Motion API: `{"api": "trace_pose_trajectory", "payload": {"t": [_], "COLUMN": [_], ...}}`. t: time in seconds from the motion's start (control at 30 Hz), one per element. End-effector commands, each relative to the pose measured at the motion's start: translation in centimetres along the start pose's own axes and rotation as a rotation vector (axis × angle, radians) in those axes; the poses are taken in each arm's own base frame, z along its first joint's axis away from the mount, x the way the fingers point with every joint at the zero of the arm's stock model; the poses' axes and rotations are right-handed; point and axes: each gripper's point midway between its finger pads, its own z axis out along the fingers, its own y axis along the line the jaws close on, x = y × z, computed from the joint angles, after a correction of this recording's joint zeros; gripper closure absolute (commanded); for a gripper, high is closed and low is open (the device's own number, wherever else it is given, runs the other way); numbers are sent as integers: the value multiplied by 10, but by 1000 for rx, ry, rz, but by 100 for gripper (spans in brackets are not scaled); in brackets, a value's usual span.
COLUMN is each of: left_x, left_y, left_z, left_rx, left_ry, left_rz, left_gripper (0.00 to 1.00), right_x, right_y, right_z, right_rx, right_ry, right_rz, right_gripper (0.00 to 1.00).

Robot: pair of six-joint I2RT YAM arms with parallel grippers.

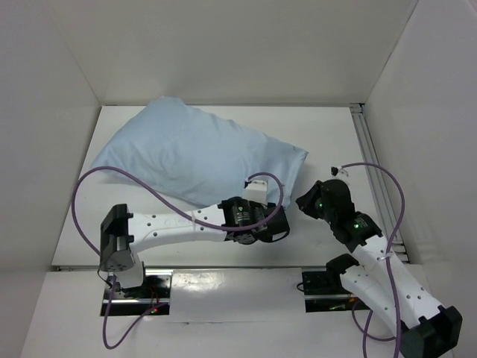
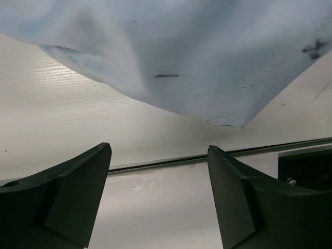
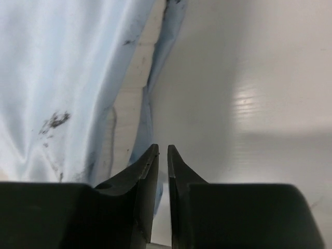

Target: Put the pillow into the pillowcase

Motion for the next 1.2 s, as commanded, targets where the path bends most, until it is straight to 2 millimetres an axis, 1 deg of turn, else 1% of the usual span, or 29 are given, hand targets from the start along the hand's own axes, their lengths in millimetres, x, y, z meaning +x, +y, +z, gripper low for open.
{"api": "trace_pose_trajectory", "payload": {"t": [0.0, 0.03, 0.07, 0.1, 0.13, 0.17, 0.23, 0.27, 0.33, 0.37, 0.43, 0.5, 0.53, 0.57, 0.6, 0.63, 0.7, 0.73, 0.77, 0.8, 0.83, 0.87, 0.93, 0.97, 1.0, 1.03, 1.1, 1.13, 1.17], "left_x": [-3, -10, -8, -1, -10, -11, -8, -8, -9, -11, -18, -22, -30, -32, -28, -32, -39, -43, -50, -52, -57, -62, -65, -68, -68, -75, -83, -84, -87], "left_y": [-18, -26, -29, -17, -24, -21, -21, -20, -29, -31, -41, -52, -61, -64, -69, -71, -81, -77, -76, -75, -75, -70, -70, -66, -65, -56, -49, -46, -41], "left_z": [-8, -11, -11, 0, -7, -6, -8, -8, -11, -11, -13, -8, -11, -8, 0, 2, 3, 10, 10, 10, 16, 21, 31, 40, 42, 47, 52, 55, 61], "left_rx": [13, 19, 3, -97, -102, -137, -166, -166, -133, -127, -94, -83, -69, -72, -83, -93, -87, -124, -129, -134, -145, -166, -175, -204, -217, -247, -271, -274, -278], "left_ry": [-39, -52, -53, -38, -52, -56, -66, -65, -74, -85, -107, -124, -148, -159, -154, -178, -206, -220, -236, -247, -260, -265, -265, -276, -281, -283, -277, -257, -228], "left_rz": [70, 73, 86, 141, 102, 111, 154, 167, 178, 194, 206, 243, 238, 254, 277, 288, 283, 294, 271, 270, 258, 253, 251, 254, 248, 228, 217, 217, 197], "left_gripper": [12, 10, 10, 10, 10, 10, 10, 10, 8, 8, 2, 0, 0, 0, 0, 0, 0, 0, 0, 0, 0, 0, 0, 0, 2, 8, 16, 25, 64], "right_x": [-3, 5, 4, 7, 12, 15, 21, 20, 9, 1, 2, 1, 6, 10, 10, 10, 14, 17, 17, 21, 20, 23, 24, 27, 30, 28, 33, 31, 33], "right_y": [28, 31, 46, 51, 55, 69, 71, 68, 39, 7, -20, -46, -50, -60, -63, -62, -71, -73, -73, -74, -70, -70, -61, -60, -59, -49, -43, -30, -26], "right_z": [-2, 2, 0, 1, 5, 2, 4, 2, 11, 13, 12, 8, 7, 6, 5, 6, 3, 3, 3, 3, 5, 6, 9, 10, 12, 13, 16, 18, 20], "right_rx": [-137, -161, -233, -257, -279, -359, -374, -345, -165, 9, 147, 274, 287, 324, 344, 344, 381, 383, 383, 377, 360, 353, 301, 287, 268, 222, 163, 102, 71], "right_ry": [10, 42, 57, 77, 107, 137, 168, 176, 109, 61, 39, 19, 25, 30, 23, 21, 16, 18, 16, 26, 24, 35, 43, 56, 69, 69, 88, 92, 102], "right_rz": [19, 17, 20, 18, -8, -24, -38, -35, -11, 5, 29, 92, 119, 133, 148, 163, 193, 192, 202, 204, 209, 199, 211, 201, 182, 191, 158, 166, 158], "right_gripper": [81, 81, 81, 81, 81, 81, 81, 81, 81, 78, 76, 70, 68, 66, 64, 61, 59, 57, 54, 54, 53, 53, 53, 52, 52, 52, 52, 50, 50]}}
